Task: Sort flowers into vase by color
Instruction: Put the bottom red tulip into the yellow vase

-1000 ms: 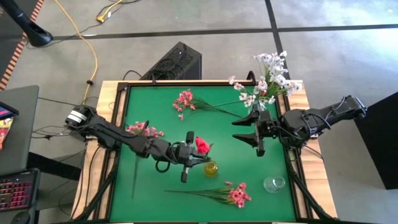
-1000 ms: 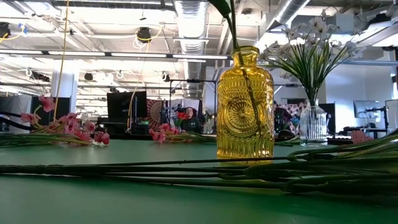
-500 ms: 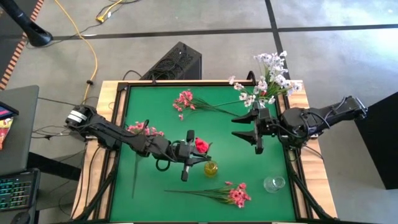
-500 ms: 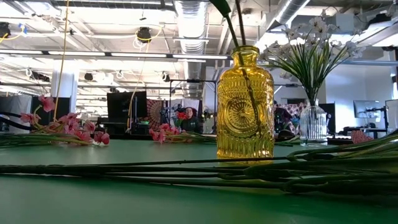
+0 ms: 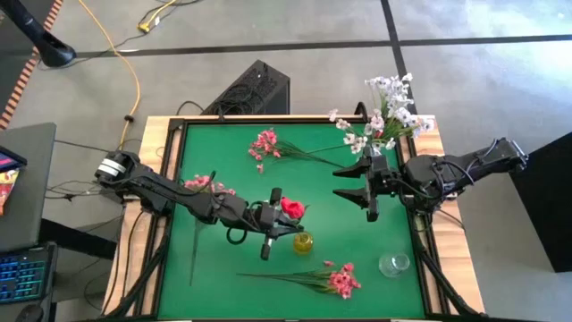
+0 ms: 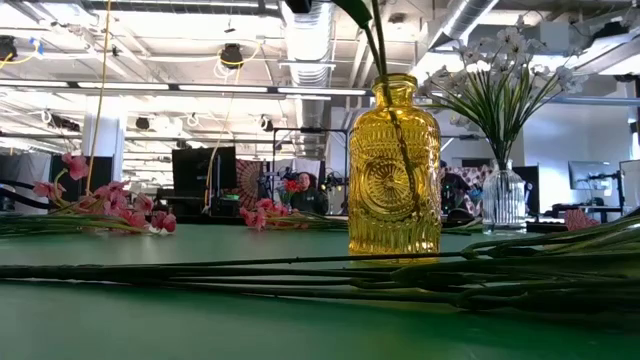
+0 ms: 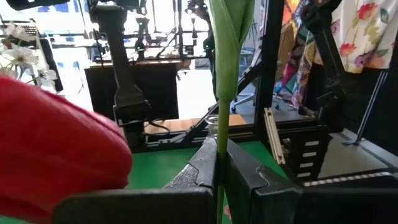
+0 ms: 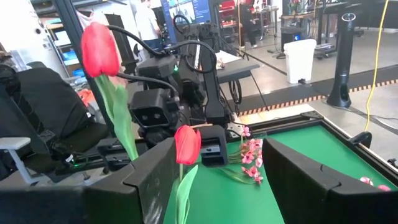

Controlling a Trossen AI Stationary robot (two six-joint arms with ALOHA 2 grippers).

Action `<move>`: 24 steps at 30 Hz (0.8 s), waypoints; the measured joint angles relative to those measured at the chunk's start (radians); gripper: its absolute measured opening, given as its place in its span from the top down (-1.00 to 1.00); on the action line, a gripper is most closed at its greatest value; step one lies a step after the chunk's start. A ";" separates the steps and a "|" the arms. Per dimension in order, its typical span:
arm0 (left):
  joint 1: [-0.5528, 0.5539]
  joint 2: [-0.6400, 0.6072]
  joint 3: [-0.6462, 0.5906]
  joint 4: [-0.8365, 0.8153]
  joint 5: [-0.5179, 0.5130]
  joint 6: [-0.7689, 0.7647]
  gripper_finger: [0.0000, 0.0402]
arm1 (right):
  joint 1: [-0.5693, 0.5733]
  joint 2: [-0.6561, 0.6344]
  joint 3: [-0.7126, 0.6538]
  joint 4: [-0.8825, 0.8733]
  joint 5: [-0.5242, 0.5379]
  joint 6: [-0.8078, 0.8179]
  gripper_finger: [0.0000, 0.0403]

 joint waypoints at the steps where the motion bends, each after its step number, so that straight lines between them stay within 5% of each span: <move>1: 0.000 0.000 0.000 -0.001 0.004 0.000 1.00 | 0.000 0.000 0.000 0.000 0.000 0.000 -0.31; 8: 0.001 0.000 0.000 -0.011 0.014 -0.008 0.96 | 0.000 0.000 0.000 0.000 0.000 0.000 -0.31; 16: 0.001 -0.005 0.000 -0.043 0.014 -0.008 0.63 | 0.000 0.000 0.000 0.000 0.000 0.000 -0.31; 24: 0.001 -0.029 0.121 -0.413 0.016 -0.024 0.32 | 0.000 0.000 0.000 -0.007 0.000 0.000 -0.31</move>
